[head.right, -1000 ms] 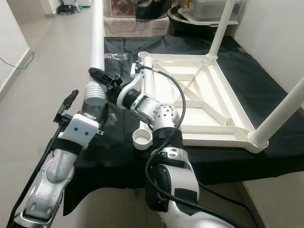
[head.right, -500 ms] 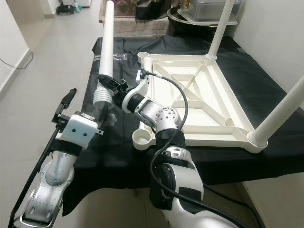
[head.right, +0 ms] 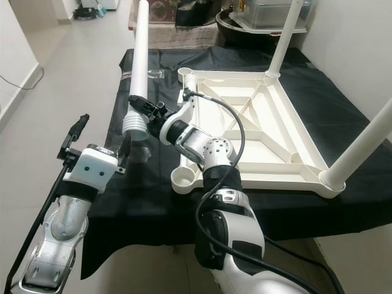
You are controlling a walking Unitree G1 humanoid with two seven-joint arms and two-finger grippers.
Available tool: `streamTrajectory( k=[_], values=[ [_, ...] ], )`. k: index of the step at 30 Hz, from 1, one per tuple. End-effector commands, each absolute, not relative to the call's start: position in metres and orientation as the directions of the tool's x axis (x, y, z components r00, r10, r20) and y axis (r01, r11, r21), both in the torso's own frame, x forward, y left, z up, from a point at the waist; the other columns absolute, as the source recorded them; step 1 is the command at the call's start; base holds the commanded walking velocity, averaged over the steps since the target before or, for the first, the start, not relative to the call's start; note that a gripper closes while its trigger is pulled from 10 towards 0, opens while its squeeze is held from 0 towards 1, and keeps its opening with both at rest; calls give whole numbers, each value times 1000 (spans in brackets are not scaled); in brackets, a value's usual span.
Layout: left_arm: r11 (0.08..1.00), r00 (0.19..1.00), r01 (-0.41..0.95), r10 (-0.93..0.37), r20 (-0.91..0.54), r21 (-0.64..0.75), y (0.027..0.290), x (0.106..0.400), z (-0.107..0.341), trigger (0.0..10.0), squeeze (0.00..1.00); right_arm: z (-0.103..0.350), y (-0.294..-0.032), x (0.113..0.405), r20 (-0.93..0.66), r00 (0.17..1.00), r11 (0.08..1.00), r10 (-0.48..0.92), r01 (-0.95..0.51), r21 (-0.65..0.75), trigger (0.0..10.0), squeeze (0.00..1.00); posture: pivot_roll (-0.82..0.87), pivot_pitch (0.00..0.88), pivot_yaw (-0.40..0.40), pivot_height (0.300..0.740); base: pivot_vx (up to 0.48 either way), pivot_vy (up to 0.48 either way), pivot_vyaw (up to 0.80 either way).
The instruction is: Building children table
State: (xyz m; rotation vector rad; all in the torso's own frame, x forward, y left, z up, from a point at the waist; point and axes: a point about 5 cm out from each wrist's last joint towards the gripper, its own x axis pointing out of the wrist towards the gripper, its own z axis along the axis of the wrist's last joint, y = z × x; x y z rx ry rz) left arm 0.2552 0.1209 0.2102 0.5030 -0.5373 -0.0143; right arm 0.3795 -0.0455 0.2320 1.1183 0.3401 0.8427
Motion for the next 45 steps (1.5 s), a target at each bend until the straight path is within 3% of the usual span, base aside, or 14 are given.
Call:
streamTrajectory(
  k=[1,22,23,25,26,45],
  values=[
    [872,868,-113,-147,475,476,121,255,205,10000,0,241,-40,377,197,624,150,756,-458,876,0,0,-49,55,-29,740,0,0,0],
    [846,847,-176,-130,515,503,132,272,214,10000,0,233,-30,356,182,541,105,821,-456,884,0,0,-61,63,-29,740,0,0,0],
    [841,846,-188,-124,519,508,133,273,214,4157,0,231,-30,355,177,542,106,822,-451,886,0,0,-61,63,-29,740,0,0,0],
    [841,846,-188,-124,519,508,133,273,214,4157,0,231,-30,355,177,542,106,822,-451,886,0,0,-61,63,-29,740,0,0,0],
    [834,846,-199,-118,520,514,134,274,214,0,0,229,-30,354,171,542,107,823,-443,890,0,0,-61,63,-29,740,0,0,0],
    [788,830,-300,-62,554,538,139,274,212,0,0,229,-30,352,164,602,89,781,-367,926,0,0,-64,64,-32,740,0,0,0]
  ],
)
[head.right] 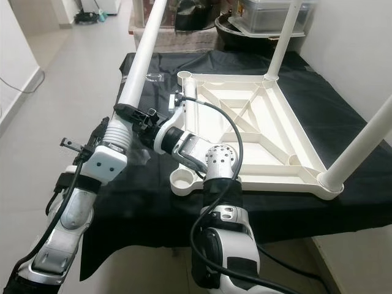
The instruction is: Building children table
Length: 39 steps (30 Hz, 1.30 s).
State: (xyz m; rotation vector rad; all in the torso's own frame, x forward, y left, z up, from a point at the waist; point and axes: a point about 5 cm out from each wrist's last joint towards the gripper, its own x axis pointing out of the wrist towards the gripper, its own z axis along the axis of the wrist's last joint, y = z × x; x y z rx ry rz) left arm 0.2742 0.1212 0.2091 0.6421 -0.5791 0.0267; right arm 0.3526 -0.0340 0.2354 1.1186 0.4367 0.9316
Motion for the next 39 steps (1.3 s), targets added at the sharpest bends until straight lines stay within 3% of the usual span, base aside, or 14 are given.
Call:
streamTrajectory(
  k=[1,6,7,8,13,14,15,16,19,20,24,27,32,39],
  values=[
    [787,830,-301,-63,555,539,138,274,212,0,0,230,-30,351,163,603,90,781,-366,926,0,0,-64,64,-32,740,0,0,0],
    [792,830,-288,-75,553,539,138,271,212,0,0,233,-30,350,174,608,96,774,-384,918,0,0,-64,64,-32,740,0,0,0],
    [797,831,-275,-85,550,539,137,270,212,0,0,233,-30,350,173,615,106,769,-390,915,4667,0,-59,64,-32,740,0,0,0],
    [796,832,-254,-110,544,549,136,268,212,0,0,236,-30,350,189,619,113,762,-414,903,10000,0,-59,64,-32,740,0,0,0],
    [795,831,-239,-128,541,557,134,267,212,0,0,238,-31,350,200,621,116,758,-430,895,10000,0,-59,64,-32,740,0,0,0],
    [810,838,-205,-144,526,550,134,265,211,7725,0,239,-34,351,203,629,132,751,-443,887,10000,1000,-59,64,-32,740,0,0,0],
    [810,838,-205,-144,526,550,134,265,211,7725,0,239,-34,351,203,629,132,751,-443,887,10000,1000,-59,64,-32,740,0,0,0],
    [828,850,-147,-174,497,541,135,260,207,10000,0,238,-40,353,212,631,154,747,-474,867,10000,59,-50,57,-31,740,0,0,0],
    [834,855,-122,-187,484,539,135,258,205,10000,0,239,-42,353,240,632,136,737,-487,863,10000,59,-50,57,-31,740,0,0,0],
    [832,852,-101,-211,479,546,134,256,205,10000,0,238,-43,353,229,617,133,753,-484,865,10000,0,-50,55,-28,740,0,0,0],
    [830,850,-87,-227,476,551,134,254,205,10000,0,237,-43,353,215,606,137,766,-480,866,10000,0,-50,55,-28,740,0,0,0],
    [829,832,-9,-304,464,559,130,249,210,10000,0,229,-40,349,168,540,124,825,-463,878,10000,0,-48,50,-28,740,0,0,0],
    [818,821,10,-335,462,575,128,247,212,10000,0,225,-37,347,151,522,126,840,-457,880,10000,0,-49,49,-27,740,0,0,0],
    [800,801,137,-437,410,585,116,235,205,10000,0,225,-34,348,158,497,108,853,-465,879,10000,0,-45,45,-32,740,0,0,0]
  ],
)
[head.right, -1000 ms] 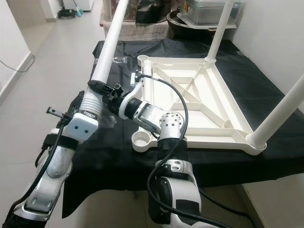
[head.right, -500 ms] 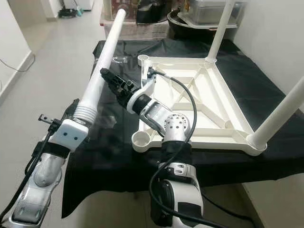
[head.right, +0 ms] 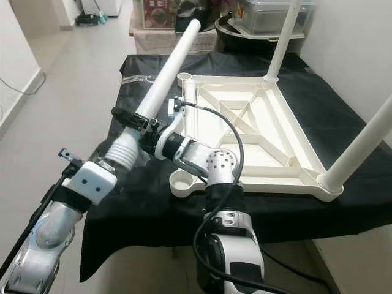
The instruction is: Building children table
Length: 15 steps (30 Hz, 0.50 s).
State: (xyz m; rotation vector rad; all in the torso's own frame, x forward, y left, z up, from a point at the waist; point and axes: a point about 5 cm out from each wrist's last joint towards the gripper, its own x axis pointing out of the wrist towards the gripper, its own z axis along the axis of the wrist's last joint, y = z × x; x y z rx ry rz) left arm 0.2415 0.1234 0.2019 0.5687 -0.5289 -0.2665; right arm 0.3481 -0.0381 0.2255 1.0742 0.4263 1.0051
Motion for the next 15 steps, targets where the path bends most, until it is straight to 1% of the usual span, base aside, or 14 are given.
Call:
streamTrajectory(
  k=[1,4,8,11,13,15],
  values=[
    [794,797,158,-454,399,587,113,232,203,10000,0,225,-36,351,155,505,112,849,-459,882,10000,0,-45,45,-32,740,0,0,0],
    [789,791,193,-476,383,583,110,226,199,10000,0,224,-40,356,151,522,117,840,-445,888,10000,0,-45,45,-32,740,0,0,0],
    [785,787,214,-491,373,582,109,222,198,10000,0,225,-43,358,155,522,108,839,-439,892,10000,0,-39,47,-32,740,0,0,0],
    [780,785,240,-507,357,578,108,218,196,10000,0,225,-45,357,172,480,70,860,-445,893,10000,0,-38,49,-32,740,0,0,0],
    [778,783,247,-511,354,577,108,217,196,10000,0,225,-46,356,173,472,65,864,-447,892,10000,0,-38,49,-32,740,0,0,0],
    [774,776,270,-526,347,572,105,214,195,10000,0,225,-47,353,185,436,36,880,-451,892,10000,0,-38,49,-32,740,0,0,0]
  ],
)
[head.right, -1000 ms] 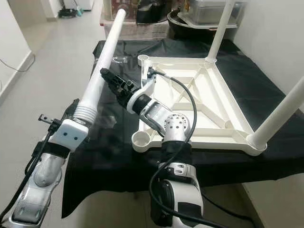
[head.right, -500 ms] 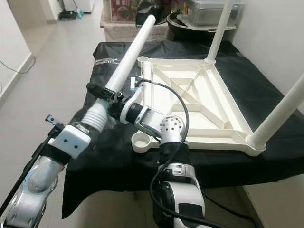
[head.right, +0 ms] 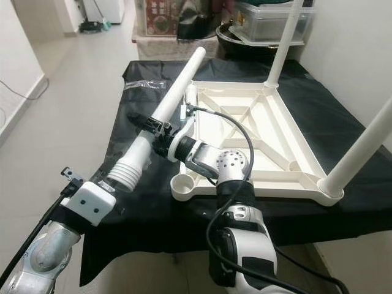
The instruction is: Building children table
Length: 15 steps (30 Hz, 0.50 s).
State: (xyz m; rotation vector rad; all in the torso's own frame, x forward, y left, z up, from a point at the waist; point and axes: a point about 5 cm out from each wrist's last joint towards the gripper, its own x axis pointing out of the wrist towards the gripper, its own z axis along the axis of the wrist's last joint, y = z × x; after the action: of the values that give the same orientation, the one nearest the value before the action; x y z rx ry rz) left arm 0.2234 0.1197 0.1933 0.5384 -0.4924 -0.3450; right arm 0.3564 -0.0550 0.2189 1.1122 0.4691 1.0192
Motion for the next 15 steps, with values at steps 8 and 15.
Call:
streamTrajectory(
  k=[8,15],
  values=[
    [767,765,302,-550,336,567,100,210,192,10000,0,224,-47,350,187,381,12,906,-463,886,10000,0,-40,58,-32,740,0,0,0],
    [767,760,315,-556,336,559,95,208,191,10000,0,223,-46,350,183,376,12,908,-461,887,10000,0,-40,58,-32,740,0,0,0]
  ],
)
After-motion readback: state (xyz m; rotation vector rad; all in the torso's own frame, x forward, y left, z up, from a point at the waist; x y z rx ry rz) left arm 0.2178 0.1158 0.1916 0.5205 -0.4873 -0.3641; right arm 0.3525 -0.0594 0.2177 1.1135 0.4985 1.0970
